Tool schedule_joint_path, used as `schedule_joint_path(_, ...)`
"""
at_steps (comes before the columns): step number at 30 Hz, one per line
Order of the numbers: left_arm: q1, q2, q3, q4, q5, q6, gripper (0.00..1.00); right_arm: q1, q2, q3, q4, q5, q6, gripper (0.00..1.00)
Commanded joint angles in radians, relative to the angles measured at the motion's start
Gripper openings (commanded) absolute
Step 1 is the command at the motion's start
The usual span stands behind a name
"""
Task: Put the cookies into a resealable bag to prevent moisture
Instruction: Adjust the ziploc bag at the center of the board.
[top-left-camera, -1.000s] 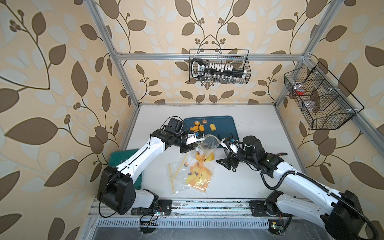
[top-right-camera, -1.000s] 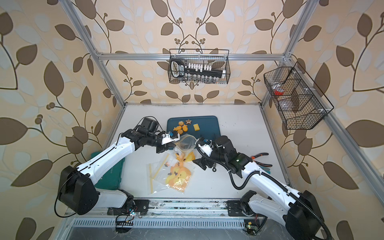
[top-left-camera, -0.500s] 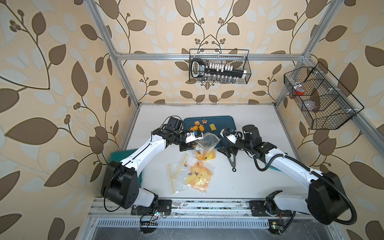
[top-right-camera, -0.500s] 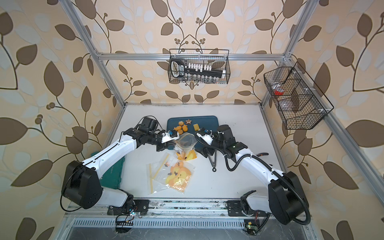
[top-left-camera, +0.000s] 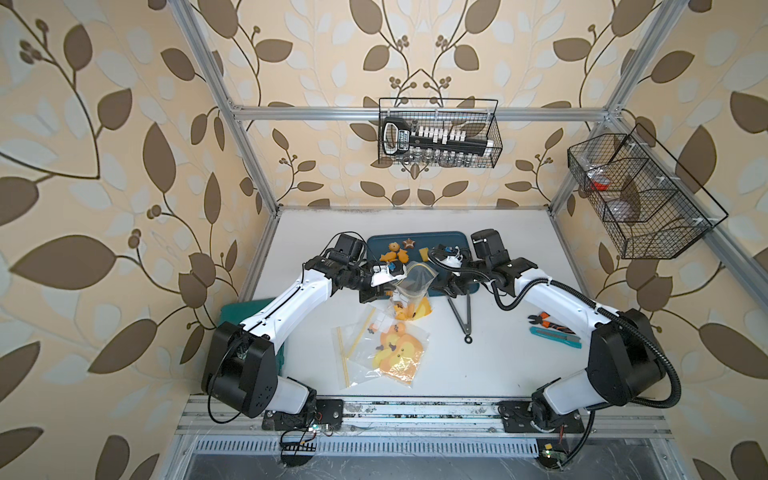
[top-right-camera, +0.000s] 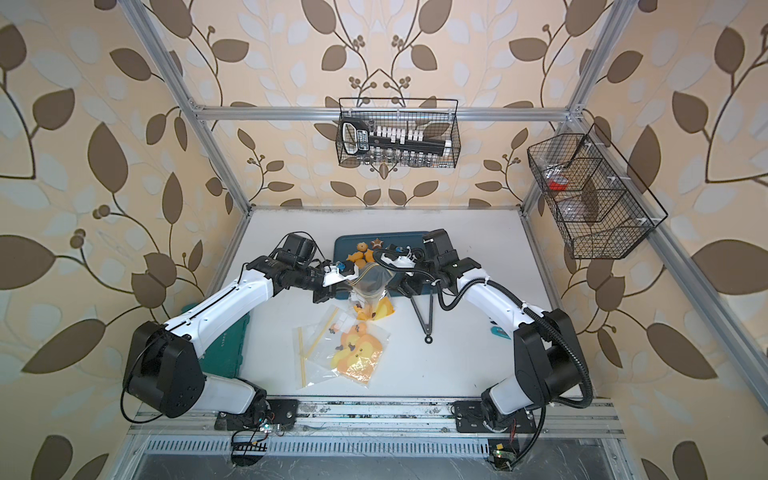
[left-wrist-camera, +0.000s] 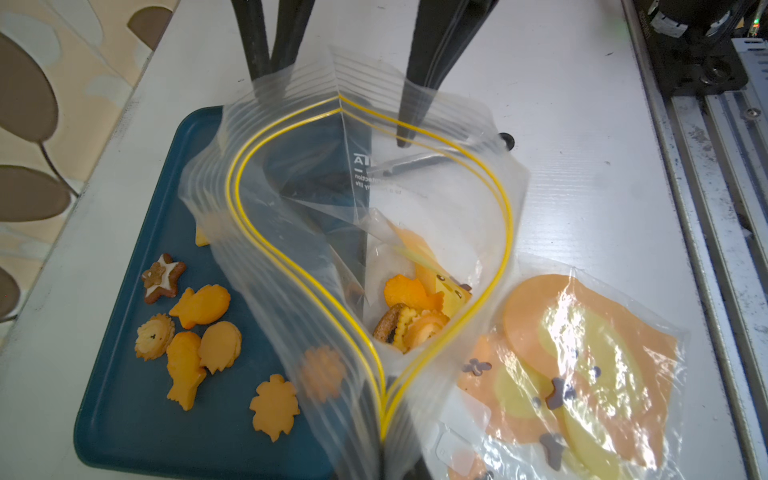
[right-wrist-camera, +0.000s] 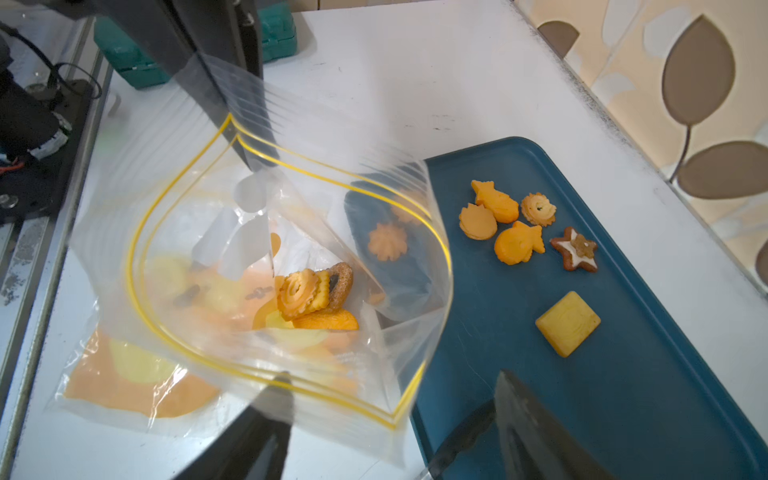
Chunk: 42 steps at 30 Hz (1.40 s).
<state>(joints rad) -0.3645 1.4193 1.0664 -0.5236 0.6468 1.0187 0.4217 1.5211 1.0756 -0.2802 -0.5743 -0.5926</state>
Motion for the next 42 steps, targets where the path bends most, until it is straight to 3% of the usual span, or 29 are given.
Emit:
schedule_joint_path(1,0.014,-0.011,0.023,0.009,0.005,0.010,0.00,0.011,0.007,0.023,-0.066,-0.043,-0.037,0.62)
schedule_joint_path(8,0.019,-0.011,0.023,0.013,0.010,0.010,0.00,0.017,-0.009,0.012,-0.052,-0.023,-0.026,0.41)
schedule_joint_path(18,0.025,-0.031,0.013,0.028,0.005,-0.005,0.00,0.042,-0.060,0.001,-0.048,0.017,0.003,0.00)
schedule_joint_path(25,0.036,-0.071,0.004,0.052,-0.027,-0.032,0.00,0.115,-0.203,-0.057,-0.100,0.222,0.126,0.00)
schedule_joint_path(33,0.043,-0.073,0.009,0.048,-0.036,-0.035,0.00,0.220,-0.315,-0.091,-0.343,0.487,0.292,0.00)
schedule_joint_path(38,0.045,-0.066,0.015,0.036,-0.018,-0.033,0.00,0.262,-0.338,-0.117,-0.456,0.570,0.342,0.00)
schedule_joint_path(42,0.045,-0.059,0.028,0.003,0.056,-0.016,0.00,0.266,-0.359,-0.139,-0.460,0.563,0.346,0.00)
